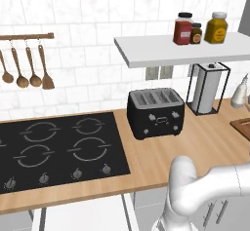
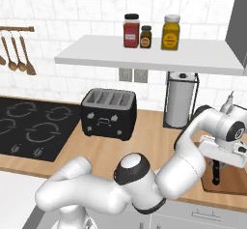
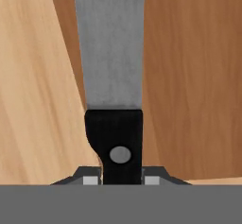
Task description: Pick up the knife from the drawer and place it on the cutting board. Then place the meat from the plate to the cutting board.
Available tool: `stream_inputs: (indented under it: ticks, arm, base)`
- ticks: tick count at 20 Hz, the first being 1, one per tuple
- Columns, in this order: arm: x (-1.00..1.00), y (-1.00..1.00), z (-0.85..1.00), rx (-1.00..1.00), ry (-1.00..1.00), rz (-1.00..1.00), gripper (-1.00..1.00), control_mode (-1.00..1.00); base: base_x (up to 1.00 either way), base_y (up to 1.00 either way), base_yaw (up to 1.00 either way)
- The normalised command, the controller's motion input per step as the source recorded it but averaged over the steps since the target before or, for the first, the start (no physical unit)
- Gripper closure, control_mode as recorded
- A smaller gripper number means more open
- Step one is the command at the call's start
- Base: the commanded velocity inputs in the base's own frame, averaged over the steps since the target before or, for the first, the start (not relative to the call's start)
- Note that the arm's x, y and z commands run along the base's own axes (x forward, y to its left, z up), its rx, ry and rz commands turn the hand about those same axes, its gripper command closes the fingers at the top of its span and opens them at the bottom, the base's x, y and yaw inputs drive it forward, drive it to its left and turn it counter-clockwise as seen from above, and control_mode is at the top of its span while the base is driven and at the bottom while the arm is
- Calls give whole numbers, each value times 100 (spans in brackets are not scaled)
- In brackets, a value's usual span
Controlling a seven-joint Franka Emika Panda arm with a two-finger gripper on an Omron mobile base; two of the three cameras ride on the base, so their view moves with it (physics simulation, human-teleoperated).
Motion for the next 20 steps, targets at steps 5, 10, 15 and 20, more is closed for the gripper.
stream_inputs:
  ticks: [5,10,15,20]
  arm:
    - [13,-2,-60,0,0,3,100,-100]
    - [2,-15,-40,0,0,1,100,-100]
    - [5,-8,-9,0,-1,2,100,-100]
    - [28,0,-3,0,-1,8,-100,-100]
  base:
    - [0,0,0]
    - [0,0,0]
    - [0,0,0]
    - [0,0,0]
